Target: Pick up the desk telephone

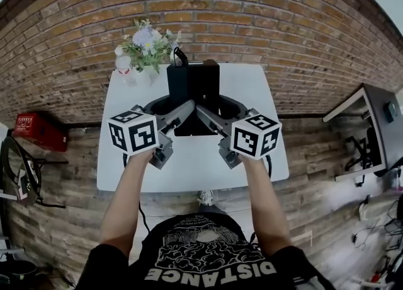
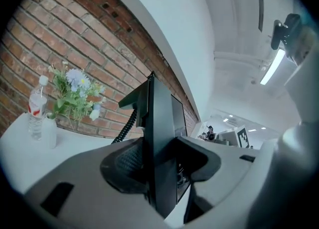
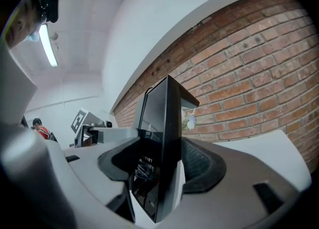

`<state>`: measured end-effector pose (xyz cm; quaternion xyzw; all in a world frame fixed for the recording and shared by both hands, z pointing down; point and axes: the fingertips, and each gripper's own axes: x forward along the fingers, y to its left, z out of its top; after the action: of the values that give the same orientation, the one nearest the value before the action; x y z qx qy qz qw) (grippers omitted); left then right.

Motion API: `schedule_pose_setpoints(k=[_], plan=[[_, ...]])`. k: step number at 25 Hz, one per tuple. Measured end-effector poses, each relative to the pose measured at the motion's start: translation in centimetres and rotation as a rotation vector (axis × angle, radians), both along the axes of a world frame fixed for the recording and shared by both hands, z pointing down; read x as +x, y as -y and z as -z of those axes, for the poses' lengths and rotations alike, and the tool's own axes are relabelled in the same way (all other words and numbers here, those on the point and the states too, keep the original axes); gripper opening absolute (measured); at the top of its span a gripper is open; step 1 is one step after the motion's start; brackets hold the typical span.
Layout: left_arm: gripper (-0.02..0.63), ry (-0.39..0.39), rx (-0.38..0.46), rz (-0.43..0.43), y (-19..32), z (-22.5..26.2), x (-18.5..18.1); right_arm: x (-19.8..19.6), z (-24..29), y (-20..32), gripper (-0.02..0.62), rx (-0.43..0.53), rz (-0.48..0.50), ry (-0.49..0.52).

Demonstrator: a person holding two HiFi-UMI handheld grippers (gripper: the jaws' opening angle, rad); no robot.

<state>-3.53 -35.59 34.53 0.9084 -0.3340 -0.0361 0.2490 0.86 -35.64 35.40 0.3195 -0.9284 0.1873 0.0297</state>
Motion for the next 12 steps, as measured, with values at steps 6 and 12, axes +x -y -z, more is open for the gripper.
schedule_pose_setpoints(k=[6,12], plan=[[0.196,0.017,0.067,0.002,-2.1,2.7,-0.6,-0.6,2.6,-2.0,0.250,0.063,-0.002,0.009],[0.196,0.009,0.113,0.000,-4.2,4.4,-1.2,-1.2,4.4,-4.2,0.250,0.118,-0.012,0.008]])
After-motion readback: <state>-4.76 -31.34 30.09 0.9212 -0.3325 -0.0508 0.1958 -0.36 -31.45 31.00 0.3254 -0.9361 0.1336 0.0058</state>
